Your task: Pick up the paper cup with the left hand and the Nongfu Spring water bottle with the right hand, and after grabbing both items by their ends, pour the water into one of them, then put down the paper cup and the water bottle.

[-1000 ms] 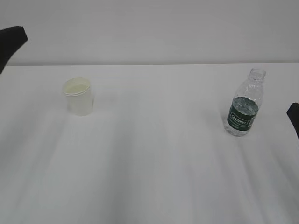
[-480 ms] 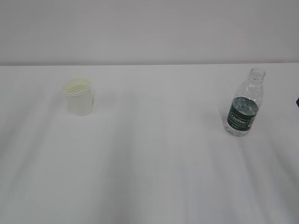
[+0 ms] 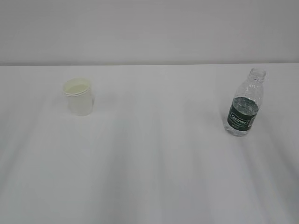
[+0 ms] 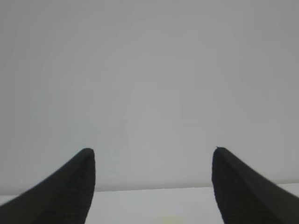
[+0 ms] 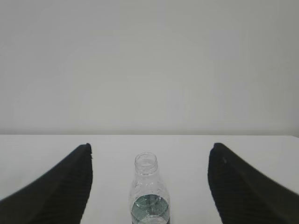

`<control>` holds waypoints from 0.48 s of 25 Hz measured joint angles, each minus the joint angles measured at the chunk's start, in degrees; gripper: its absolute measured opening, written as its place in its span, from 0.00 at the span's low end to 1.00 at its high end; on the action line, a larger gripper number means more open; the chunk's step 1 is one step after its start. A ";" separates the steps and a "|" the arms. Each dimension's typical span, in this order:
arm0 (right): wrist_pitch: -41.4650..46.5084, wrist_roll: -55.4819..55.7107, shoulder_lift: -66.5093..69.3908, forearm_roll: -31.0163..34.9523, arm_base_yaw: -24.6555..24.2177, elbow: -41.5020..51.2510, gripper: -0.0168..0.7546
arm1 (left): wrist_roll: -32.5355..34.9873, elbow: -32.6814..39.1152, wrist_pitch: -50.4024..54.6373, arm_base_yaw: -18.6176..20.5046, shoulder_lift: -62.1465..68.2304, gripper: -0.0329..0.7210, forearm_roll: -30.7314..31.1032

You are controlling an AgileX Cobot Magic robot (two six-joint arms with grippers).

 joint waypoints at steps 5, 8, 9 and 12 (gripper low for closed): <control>8.04 0.00 -6.67 -0.03 0.00 -2.36 0.77 | -0.13 0.04 7.24 0.00 -7.37 0.77 -1.85; 11.71 0.00 -10.99 -0.03 0.00 -2.47 0.77 | -0.13 0.04 10.21 0.00 -12.01 0.75 -3.94; 13.36 0.00 -12.34 -0.03 0.00 -2.47 0.77 | -0.13 0.04 12.14 0.00 -13.40 0.74 -4.56; 18.52 0.00 -16.99 -0.03 0.00 -2.47 0.77 | -0.13 0.04 17.36 0.00 -18.45 0.73 -5.46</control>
